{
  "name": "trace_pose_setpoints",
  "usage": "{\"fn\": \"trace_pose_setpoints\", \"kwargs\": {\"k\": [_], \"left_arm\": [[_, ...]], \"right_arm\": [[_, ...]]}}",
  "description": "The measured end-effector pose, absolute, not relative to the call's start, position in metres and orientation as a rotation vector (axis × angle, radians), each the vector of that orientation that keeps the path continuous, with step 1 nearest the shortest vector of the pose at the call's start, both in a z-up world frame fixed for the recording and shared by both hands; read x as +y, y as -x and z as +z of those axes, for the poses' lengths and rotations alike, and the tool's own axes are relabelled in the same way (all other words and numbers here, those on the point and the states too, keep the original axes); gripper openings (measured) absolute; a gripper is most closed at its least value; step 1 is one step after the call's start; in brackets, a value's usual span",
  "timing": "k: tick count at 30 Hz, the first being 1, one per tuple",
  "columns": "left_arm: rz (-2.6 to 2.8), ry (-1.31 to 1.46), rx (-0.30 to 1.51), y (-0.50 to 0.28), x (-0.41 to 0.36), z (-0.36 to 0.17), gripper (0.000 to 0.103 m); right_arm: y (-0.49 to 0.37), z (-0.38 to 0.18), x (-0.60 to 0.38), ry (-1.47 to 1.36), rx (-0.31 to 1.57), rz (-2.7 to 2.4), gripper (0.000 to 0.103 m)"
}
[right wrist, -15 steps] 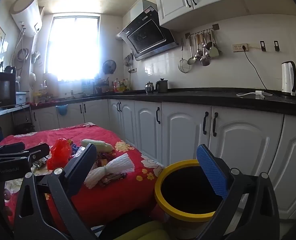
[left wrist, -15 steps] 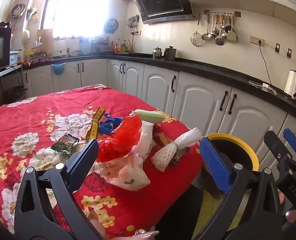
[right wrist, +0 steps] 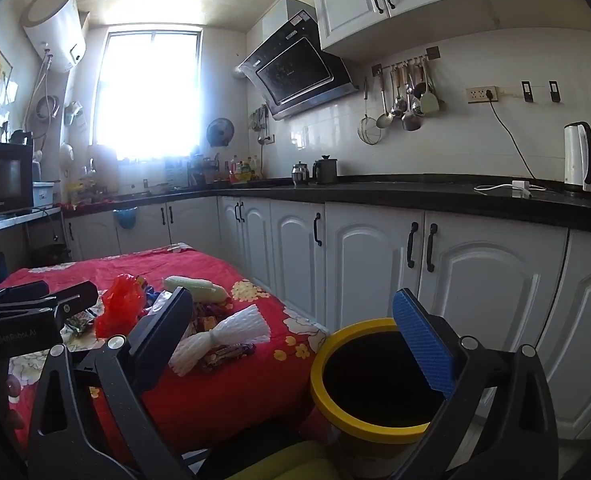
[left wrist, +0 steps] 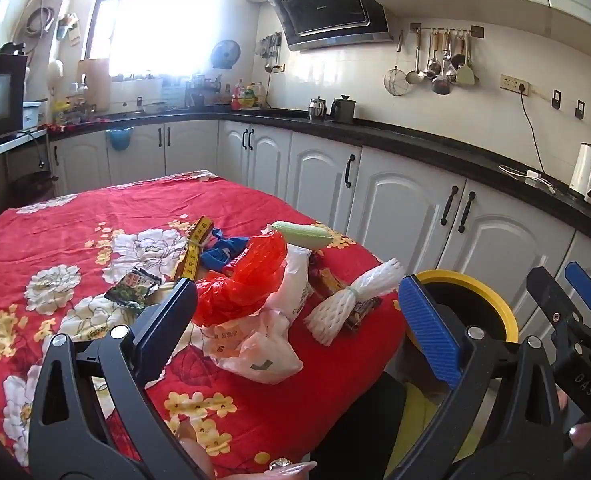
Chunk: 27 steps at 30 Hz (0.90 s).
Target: Collect trash
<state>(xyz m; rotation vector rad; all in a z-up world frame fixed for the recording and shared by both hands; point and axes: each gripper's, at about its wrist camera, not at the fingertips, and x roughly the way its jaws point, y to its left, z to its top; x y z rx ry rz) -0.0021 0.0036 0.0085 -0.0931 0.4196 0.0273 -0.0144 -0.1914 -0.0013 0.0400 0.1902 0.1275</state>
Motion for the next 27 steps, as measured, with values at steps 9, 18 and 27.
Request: {"fn": "trace_pose_setpoints", "kwargs": {"k": [9, 18, 27], "left_arm": [[0.027, 0.094, 0.415, 0.0027, 0.0045, 0.0050, 0.092], [0.026, 0.093, 0.414, 0.0027, 0.0044, 0.0045, 0.092], [0.026, 0.092, 0.414, 0.0027, 0.0042, 0.0046, 0.092]], "right_arm": [[0.0151, -0.0041, -0.1894, -0.040, 0.195, 0.124, 0.097], [0.0140, -0.0041, -0.1902, -0.041, 0.197, 0.125, 0.097], [0.0139, -0.0043, -0.1900, -0.041, 0.198, 0.125, 0.097]]}}
